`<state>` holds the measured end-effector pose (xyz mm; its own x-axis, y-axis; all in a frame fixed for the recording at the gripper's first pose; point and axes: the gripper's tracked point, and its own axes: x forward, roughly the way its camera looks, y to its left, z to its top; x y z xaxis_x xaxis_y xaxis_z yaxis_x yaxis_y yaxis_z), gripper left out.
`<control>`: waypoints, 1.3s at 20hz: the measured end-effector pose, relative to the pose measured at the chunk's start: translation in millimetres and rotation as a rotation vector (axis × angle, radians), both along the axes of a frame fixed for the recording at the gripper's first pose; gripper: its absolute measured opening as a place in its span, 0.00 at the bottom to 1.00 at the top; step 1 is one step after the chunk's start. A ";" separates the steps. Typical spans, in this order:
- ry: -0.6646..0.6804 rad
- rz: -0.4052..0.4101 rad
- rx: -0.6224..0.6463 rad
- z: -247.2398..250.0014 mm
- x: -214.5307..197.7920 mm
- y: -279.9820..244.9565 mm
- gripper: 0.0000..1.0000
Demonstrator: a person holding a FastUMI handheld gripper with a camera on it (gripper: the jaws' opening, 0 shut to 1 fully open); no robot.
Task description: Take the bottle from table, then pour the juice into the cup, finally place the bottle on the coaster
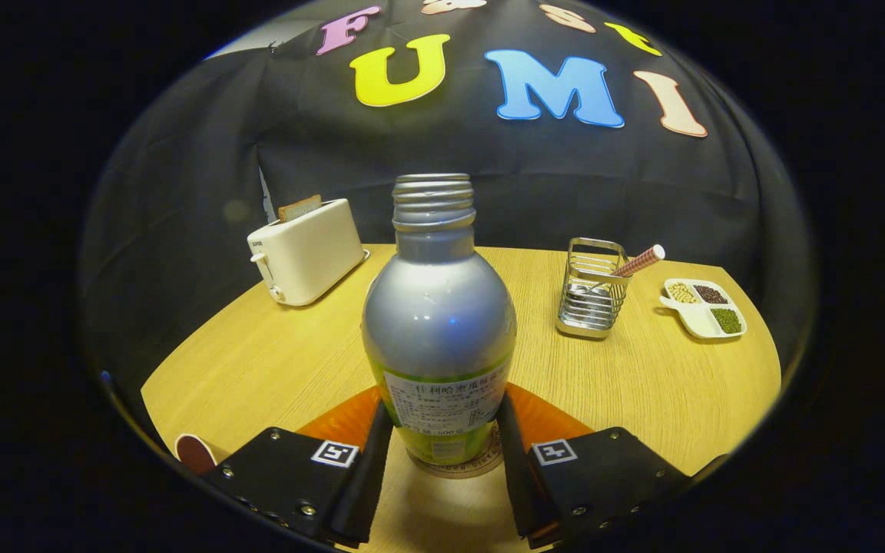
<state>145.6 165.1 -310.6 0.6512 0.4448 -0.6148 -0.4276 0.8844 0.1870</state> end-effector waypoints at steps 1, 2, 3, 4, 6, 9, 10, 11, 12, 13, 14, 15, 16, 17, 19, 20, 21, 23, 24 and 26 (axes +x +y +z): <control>-0.003 0.001 -0.008 -2.1 2.7 0.3 0.67; -0.010 0.002 -0.022 -4.6 3.5 0.5 0.67; -0.022 0.006 -0.040 -7.4 5.6 0.3 0.68; -0.029 0.015 -0.050 -10.3 5.0 2.9 0.68; -0.032 0.026 -0.069 -13.7 4.0 6.0 0.70; -0.049 0.031 -0.084 -13.0 4.2 6.8 0.74; -0.044 0.028 -0.085 -14.3 3.1 6.8 0.74; -0.037 0.020 -0.082 -14.4 1.8 5.7 0.76; -0.027 0.011 -0.077 -15.0 -0.7 4.8 0.76; -0.022 0.005 -0.073 -13.3 -2.8 4.4 0.77; -0.019 -0.001 -0.071 -13.0 -3.8 3.0 0.78; -0.018 -0.006 -0.069 -9.2 -5.4 1.9 0.80; -0.025 -0.013 -0.068 -5.2 -6.1 0.3 0.80; -0.034 -0.022 -0.066 6.3 -8.4 -2.9 0.90; -0.066 -0.048 -0.046 26.3 -11.2 -5.2 0.98; -0.089 -0.059 -0.034 40.1 -13.9 -5.9 0.98; -0.113 -0.065 -0.031 54.5 -18.3 -8.1 0.98; -0.161 -0.080 -0.038 83.5 -28.4 -17.5 0.98; -0.184 -0.090 -0.033 99.0 -34.7 -21.0 0.98; -0.228 -0.128 -0.027 128.4 -46.9 -31.7 0.98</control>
<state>98.8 133.4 -182.3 0.8242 0.3352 -0.4565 -0.3400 0.9375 0.0744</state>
